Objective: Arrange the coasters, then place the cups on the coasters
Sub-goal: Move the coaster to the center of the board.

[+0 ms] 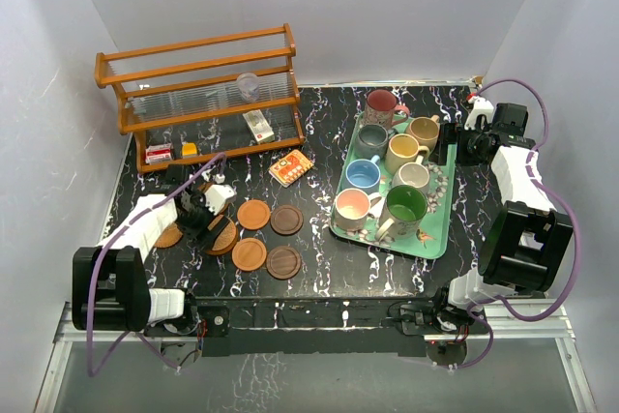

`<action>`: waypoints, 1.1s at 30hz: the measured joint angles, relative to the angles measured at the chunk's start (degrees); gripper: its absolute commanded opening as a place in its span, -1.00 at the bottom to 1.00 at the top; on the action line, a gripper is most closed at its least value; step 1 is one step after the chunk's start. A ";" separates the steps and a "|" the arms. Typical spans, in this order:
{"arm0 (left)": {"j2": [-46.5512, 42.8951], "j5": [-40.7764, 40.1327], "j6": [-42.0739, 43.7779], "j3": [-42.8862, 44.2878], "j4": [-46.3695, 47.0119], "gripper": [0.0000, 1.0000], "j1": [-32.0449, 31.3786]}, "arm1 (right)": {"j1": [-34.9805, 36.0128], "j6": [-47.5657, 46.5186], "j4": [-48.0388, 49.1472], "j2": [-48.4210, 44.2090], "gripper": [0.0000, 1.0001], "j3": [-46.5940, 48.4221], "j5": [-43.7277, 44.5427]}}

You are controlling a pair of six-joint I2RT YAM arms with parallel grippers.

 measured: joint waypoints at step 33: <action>13.18 -0.37 -10.45 7.08 14.99 0.41 -6.01 | 0.00 -0.02 -0.02 1.14 0.97 -0.02 0.11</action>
